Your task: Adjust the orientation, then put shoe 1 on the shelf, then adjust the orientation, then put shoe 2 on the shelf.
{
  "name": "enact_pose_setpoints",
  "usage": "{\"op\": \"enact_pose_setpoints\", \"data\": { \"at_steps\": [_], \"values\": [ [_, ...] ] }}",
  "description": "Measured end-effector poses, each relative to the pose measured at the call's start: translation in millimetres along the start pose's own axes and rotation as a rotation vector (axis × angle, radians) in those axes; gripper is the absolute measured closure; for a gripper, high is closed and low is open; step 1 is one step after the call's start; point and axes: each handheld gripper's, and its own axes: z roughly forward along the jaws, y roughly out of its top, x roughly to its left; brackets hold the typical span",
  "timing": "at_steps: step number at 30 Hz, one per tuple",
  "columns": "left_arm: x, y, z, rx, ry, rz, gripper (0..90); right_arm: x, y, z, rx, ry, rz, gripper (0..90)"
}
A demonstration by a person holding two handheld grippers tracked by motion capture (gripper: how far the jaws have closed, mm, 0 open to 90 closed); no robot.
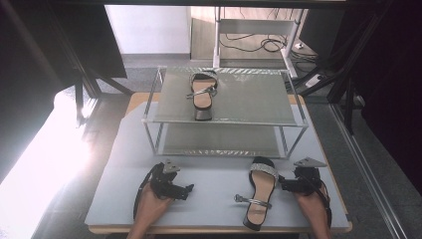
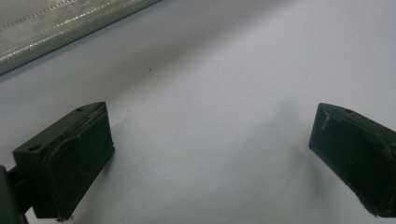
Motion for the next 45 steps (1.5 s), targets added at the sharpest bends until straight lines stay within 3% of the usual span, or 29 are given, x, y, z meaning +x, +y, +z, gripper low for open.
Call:
{"op": "enact_pose_setpoints", "data": {
  "at_steps": [6, 8, 20, 23, 25, 29, 33, 38, 45],
  "values": [
    [0.7, -0.2, -0.1, -0.002, -0.005, -0.004, 0.0, 12.3, 8.9, 8.3, -0.016, 0.018, -0.007, 13.4],
    [-0.6, -0.2, 0.6, -0.002, 0.001, -0.003, 0.0, 22.4, 16.8, 13.6, -0.016, 0.023, -0.041, 13.8],
    [-3.3, 0.5, 1.9, 0.014, 0.026, 0.03, 0.0, 65.5, 41.1, 38.2, -0.046, 0.074, -0.06, 19.4],
    [-3.3, 0.4, 1.9, 0.014, 0.026, 0.03, 0.0, 71.1, 42.1, 40.2, -0.056, 0.089, -0.064, 21.5],
    [-3.4, 0.4, 2.0, 0.014, 0.026, 0.031, 0.0, 68.4, 41.1, 38.3, -0.043, 0.095, -0.077, 17.0],
    [-3.8, 0.4, 2.3, 0.016, 0.03, 0.032, 0.0, 58.9, 37.8, 25.8, -0.054, 0.15, -0.077, 13.1],
    [-4.5, 0.5, 2.5, 0.017, 0.032, 0.032, 0.0, 59.4, 36.8, 17.5, -0.06, 0.207, -0.083, 13.0],
    [-4.3, 0.4, 2.5, 0.017, 0.031, 0.032, 0.0, 71.9, 37.4, 12.1, -0.059, 0.304, -0.128, 12.7],
    [-4.4, 0.4, 2.5, 0.018, 0.032, 0.034, 0.0, 85.8, 41.8, 21.7, -0.022, 0.365, -0.143, 13.1]
  ]
}}
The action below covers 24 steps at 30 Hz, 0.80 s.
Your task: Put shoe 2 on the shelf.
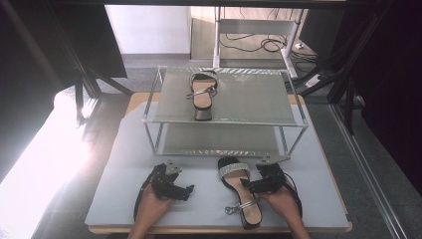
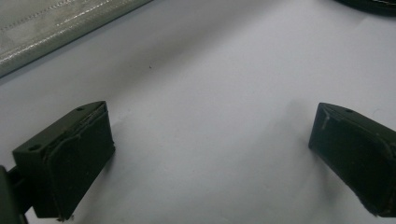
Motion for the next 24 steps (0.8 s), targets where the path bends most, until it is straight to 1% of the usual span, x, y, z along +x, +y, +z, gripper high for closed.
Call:
{"op": "enact_pose_setpoints", "data": {
  "at_steps": [2, 3, 4, 5, 7, 8, 9, 10, 11, 12, 13, 14, 15, 16, 17, 18, 21, 24],
  "values": [
    [0.0, 0.0, 0.0, 0.0, 0.0, 0.0, 0.0, 0.1, 0.6, 2.0, 0.002, 0.002, 0.002, 13.4],
    [0.0, -0.1, 0.0, 0.0, 0.0, 0.0, 0.0, -1.1, 2.4, 5.3, 0.004, 0.008, 0.017, 14.9],
    [0.1, -0.1, 0.0, 0.0, 0.0, 0.001, 0.0, -1.1, 2.4, 5.3, 0.004, 0.008, 0.017, 14.9],
    [0.0, 0.0, 0.0, 0.0, 0.0, 0.001, 0.0, -2.1, 3.4, 6.7, 0.006, 0.017, 0.024, 16.6],
    [0.0, -0.1, 0.0, 0.0, 0.0, 0.0, 0.0, -4.6, 6.7, 10.4, 0.002, 0.038, 0.052, 23.3],
    [0.0, -0.1, 0.0, 0.0, 0.0, 0.0, 0.0, -4.6, 6.7, 10.4, 0.002, 0.038, 0.052, 23.3],
    [0.0, -0.1, 0.1, 0.0, 0.0, 0.0, 0.0, -6.6, 8.7, 12.8, -0.002, 0.058, 0.075, 30.6],
    [0.0, -0.1, 0.1, 0.0, 0.0, 0.0, 0.0, -7.3, 9.7, 14.1, -0.003, 0.067, 0.084, 34.0],
    [0.0, -0.1, 0.1, 0.0, 0.0, 0.0, 0.0, -7.3, 9.7, 14.1, -0.003, 0.067, 0.084, 34.0],
    [0.0, -0.1, 0.1, 0.0, 0.0, 0.0, 0.0, -9.3, 11.3, 17.1, -0.006, 0.084, 0.103, 42.2],
    [0.0, -0.1, 0.1, 0.0, 0.0, 0.0, 0.0, -9.3, 11.3, 17.1, -0.006, 0.084, 0.103, 42.2],
    [0.0, -0.1, 0.0, 0.0, 0.0, 0.0, 0.0, -11.4, 12.2, 18.7, -0.016, 0.105, 0.14, 52.8],
    [-0.1, -0.1, 0.0, 0.0, 0.001, 0.0, 0.0, -11.4, 12.2, 18.7, -0.016, 0.105, 0.14, 52.8],
    [-0.1, -0.1, 0.1, 0.0, 0.001, 0.001, 0.0, -11.9, 12.4, 18.7, -0.02, 0.107, 0.153, 55.2],
    [0.0, -0.1, 0.1, 0.0, 0.0, 0.0, 0.0, -13.2, 11.9, 17.6, -0.018, 0.096, 0.191, 61.0],
    [0.0, -0.1, 0.0, 0.0, 0.0, 0.001, 0.0, -13.2, 11.9, 17.6, -0.018, 0.096, 0.191, 61.0],
    [0.0, -0.1, 0.0, 0.0, 0.0, 0.001, 0.0, -16.3, 9.8, 16.0, -0.022, 0.1, 0.251, 65.9],
    [0.1, -0.1, 0.0, 0.0, 0.0, 0.002, 0.0, -16.1, 10.2, 15.3, -0.02, 0.092, 0.261, 67.0]
  ]
}}
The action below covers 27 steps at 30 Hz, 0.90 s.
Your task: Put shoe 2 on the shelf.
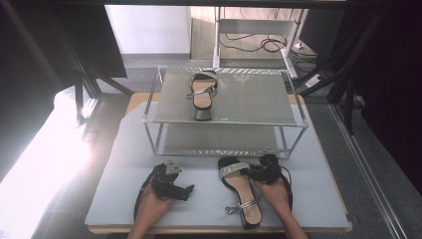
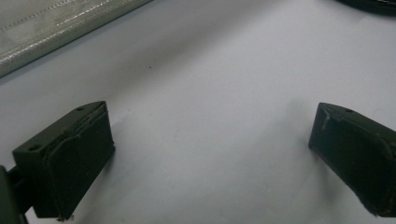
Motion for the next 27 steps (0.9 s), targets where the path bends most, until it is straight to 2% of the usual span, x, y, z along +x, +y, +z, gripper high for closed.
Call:
{"op": "enact_pose_setpoints", "data": {
  "at_steps": [9, 11, 17, 20, 27],
  "values": [
    [-0.1, 0.0, 0.0, 0.0, -0.001, -0.002, 0.0, -5.7, -1.6, -5.5, 0.003, -0.003, 0.067, 68.7],
    [-0.1, 0.0, 0.0, 0.0, 0.0, -0.002, 0.0, -8.1, -1.3, -9.6, 0.001, 0.008, 0.099, 69.0],
    [-0.1, 0.0, 0.1, 0.0, -0.001, -0.002, 0.0, -3.9, 4.5, -23.3, -0.006, 0.024, 0.129, 69.2],
    [0.0, 0.0, 0.1, 0.0, -0.001, -0.002, 0.0, 1.2, 9.2, -33.4, -0.006, 0.019, 0.123, 69.2],
    [0.0, 0.1, -0.1, 0.002, -0.001, -0.002, 0.0, 13.1, 22.8, -54.9, -0.006, -0.026, 0.088, 69.2]
  ]
}}
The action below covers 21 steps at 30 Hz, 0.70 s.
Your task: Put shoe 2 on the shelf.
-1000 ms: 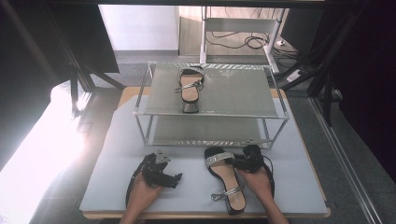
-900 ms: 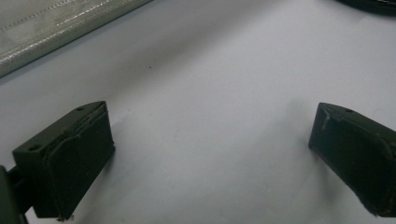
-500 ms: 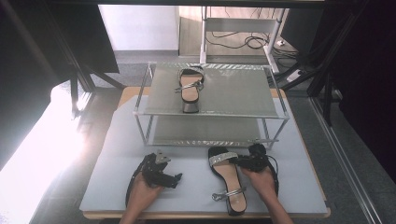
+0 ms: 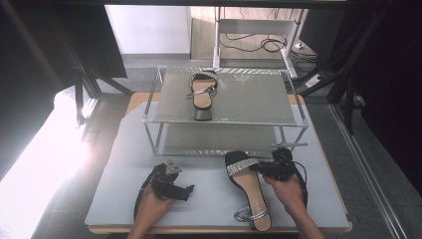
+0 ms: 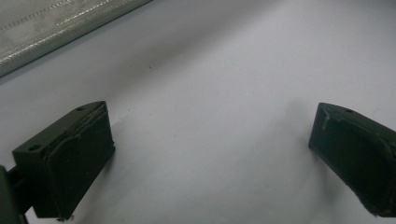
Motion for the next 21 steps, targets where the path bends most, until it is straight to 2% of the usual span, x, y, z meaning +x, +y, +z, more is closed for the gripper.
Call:
{"op": "enact_pose_setpoints", "data": {
  "at_steps": [13, 21],
  "values": [
    [0.3, 0.2, -0.1, 0.0, 0.0, 0.0, 0.0, 27.7, 27.0, -29.7, -0.013, -0.001, -0.045, 69.2],
    [0.4, 0.2, -0.2, 0.001, -0.003, -0.001, 0.0, 46.5, 44.4, -51.2, -0.02, 0.035, -0.057, 69.2]
  ]
}}
